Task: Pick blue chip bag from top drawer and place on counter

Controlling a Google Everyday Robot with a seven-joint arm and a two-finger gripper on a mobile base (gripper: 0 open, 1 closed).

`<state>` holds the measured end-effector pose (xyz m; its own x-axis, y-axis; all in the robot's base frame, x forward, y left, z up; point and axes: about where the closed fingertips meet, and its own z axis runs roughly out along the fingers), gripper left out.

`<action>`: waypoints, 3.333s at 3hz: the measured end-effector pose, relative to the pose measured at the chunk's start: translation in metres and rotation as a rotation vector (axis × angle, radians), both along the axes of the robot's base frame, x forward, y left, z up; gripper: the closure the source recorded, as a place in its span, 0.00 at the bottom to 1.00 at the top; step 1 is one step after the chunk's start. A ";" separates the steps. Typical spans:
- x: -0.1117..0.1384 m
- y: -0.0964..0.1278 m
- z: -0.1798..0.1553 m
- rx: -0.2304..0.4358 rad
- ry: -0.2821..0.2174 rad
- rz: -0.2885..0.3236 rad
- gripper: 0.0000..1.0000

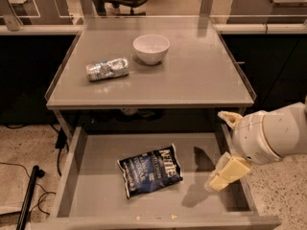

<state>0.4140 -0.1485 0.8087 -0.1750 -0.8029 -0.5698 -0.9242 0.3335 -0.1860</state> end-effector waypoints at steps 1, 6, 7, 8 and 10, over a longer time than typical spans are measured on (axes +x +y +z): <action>0.000 0.000 0.000 0.000 0.000 0.000 0.00; 0.004 0.091 -0.139 0.082 0.145 0.101 0.00; 0.007 0.115 -0.159 0.110 0.116 0.115 0.00; 0.020 0.121 -0.177 0.122 0.068 0.099 0.00; 0.042 0.119 -0.192 0.121 0.010 0.066 0.00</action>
Offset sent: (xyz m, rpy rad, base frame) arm 0.0014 0.0130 -0.0273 0.0164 0.0493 0.0298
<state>0.4561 -0.0295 0.6172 -0.1305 -0.7383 -0.6617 -0.9465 0.2916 -0.1387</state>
